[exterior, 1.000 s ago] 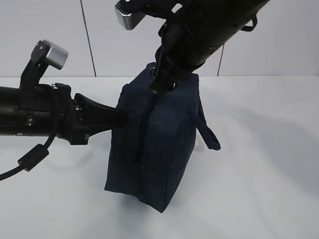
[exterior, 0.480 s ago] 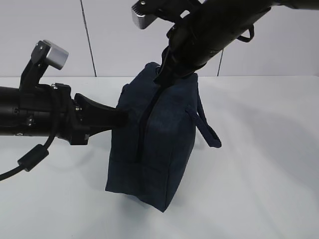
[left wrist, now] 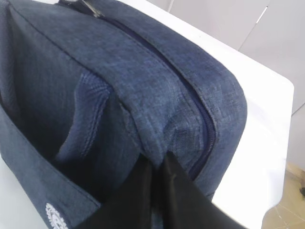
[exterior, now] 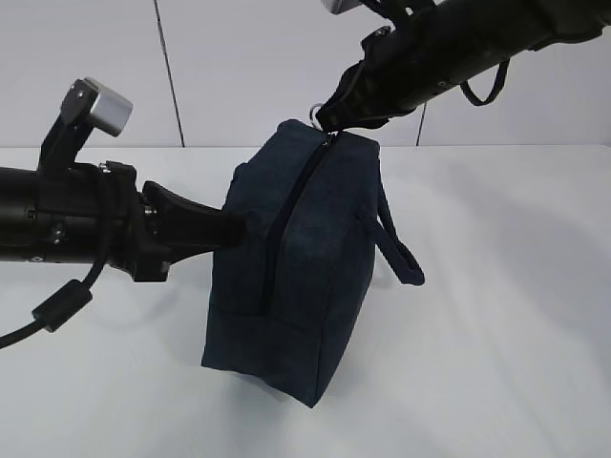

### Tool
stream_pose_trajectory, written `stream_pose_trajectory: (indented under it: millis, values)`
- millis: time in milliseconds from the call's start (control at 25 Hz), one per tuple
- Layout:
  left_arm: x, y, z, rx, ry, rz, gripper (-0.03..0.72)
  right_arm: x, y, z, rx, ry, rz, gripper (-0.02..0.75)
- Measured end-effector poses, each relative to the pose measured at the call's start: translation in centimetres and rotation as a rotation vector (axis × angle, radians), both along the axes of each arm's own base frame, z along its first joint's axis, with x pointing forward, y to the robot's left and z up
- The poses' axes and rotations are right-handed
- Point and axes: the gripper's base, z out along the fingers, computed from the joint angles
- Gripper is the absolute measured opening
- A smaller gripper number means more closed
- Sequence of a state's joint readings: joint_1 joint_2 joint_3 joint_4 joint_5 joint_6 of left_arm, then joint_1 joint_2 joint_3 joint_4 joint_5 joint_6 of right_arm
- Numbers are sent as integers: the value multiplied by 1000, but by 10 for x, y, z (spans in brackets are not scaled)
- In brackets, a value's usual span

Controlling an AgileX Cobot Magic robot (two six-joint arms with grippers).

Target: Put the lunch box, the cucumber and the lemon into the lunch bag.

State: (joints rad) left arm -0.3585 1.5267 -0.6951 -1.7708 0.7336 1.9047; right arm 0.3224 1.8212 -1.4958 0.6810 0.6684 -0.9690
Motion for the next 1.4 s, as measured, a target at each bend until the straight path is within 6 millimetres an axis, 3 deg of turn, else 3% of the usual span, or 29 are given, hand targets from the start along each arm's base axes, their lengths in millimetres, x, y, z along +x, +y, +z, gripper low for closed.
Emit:
stream_pose_trajectory:
  millis: [880, 1400]
  values:
    - [0, 0, 0, 5, -2, -2, 1, 77, -44, -62, 329, 63, -8, 8]
    - [2, 2, -2, 26, -3, 19, 1, 100, -61, -137, 587, 230, -81, 8]
